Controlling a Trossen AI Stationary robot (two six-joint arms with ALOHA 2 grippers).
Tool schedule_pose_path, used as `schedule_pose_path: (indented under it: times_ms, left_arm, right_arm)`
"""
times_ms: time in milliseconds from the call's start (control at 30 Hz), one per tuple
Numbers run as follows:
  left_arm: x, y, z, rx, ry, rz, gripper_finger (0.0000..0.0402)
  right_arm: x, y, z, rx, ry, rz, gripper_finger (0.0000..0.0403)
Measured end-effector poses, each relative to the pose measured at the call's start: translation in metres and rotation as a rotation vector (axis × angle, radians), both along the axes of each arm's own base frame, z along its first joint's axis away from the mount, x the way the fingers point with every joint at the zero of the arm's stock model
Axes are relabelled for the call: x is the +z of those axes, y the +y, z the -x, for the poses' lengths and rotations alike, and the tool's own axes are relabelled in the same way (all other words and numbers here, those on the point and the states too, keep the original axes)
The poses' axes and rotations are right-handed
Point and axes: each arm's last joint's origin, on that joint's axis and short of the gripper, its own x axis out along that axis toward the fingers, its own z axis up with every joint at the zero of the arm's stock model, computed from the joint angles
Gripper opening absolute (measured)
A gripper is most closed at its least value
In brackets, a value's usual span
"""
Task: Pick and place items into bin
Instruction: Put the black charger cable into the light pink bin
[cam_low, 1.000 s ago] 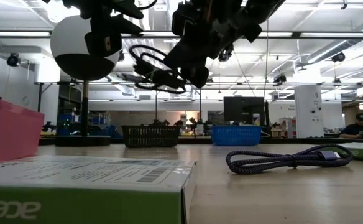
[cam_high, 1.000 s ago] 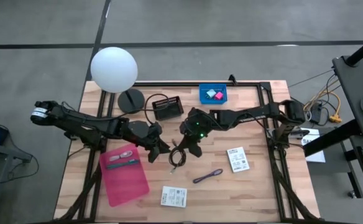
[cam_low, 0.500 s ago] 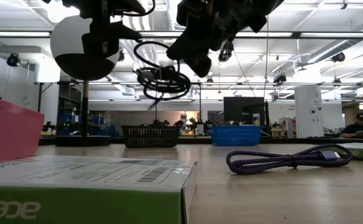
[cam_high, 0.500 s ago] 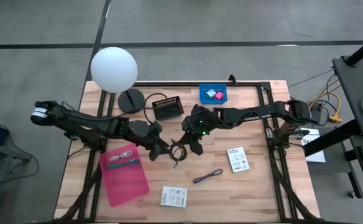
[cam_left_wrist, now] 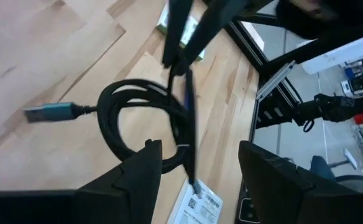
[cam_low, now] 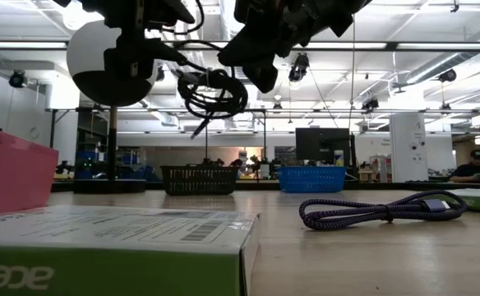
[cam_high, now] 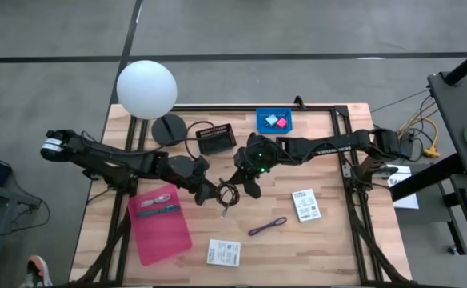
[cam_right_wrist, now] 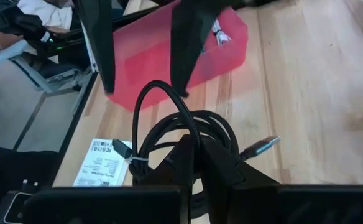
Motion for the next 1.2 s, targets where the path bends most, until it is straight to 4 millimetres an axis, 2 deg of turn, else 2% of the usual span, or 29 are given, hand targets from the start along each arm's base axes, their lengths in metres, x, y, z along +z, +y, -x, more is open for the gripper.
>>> schedule_pose_path:
  times_ms: [333,633,833,1133,1200]
  left_arm:
    - [-0.020,-0.002,-0.013,0.025,0.084,0.026,0.0197]
    - [-0.023,-0.003,-0.014,-0.010,0.098,0.036,0.0184]
    - [-0.019,-0.003,-0.013,-0.035,0.078,0.005,0.0131]
    - [-0.014,-0.002,-0.010,-0.032,0.060,0.025,0.0013]
    - [-0.013,-0.003,-0.010,-0.040,0.060,0.039,0.0006]
  right_arm:
    - [0.013,0.000,-0.004,0.009,-0.044,0.017,0.0008]
    - [0.016,0.000,-0.004,0.014,-0.054,0.018,0.0008]
    - [0.016,0.000,-0.004,0.015,-0.054,0.018,0.0008]
    - [0.016,0.000,-0.004,0.017,-0.054,0.021,0.0008]
    - [0.016,0.000,-0.004,0.017,-0.055,0.021,0.0008]
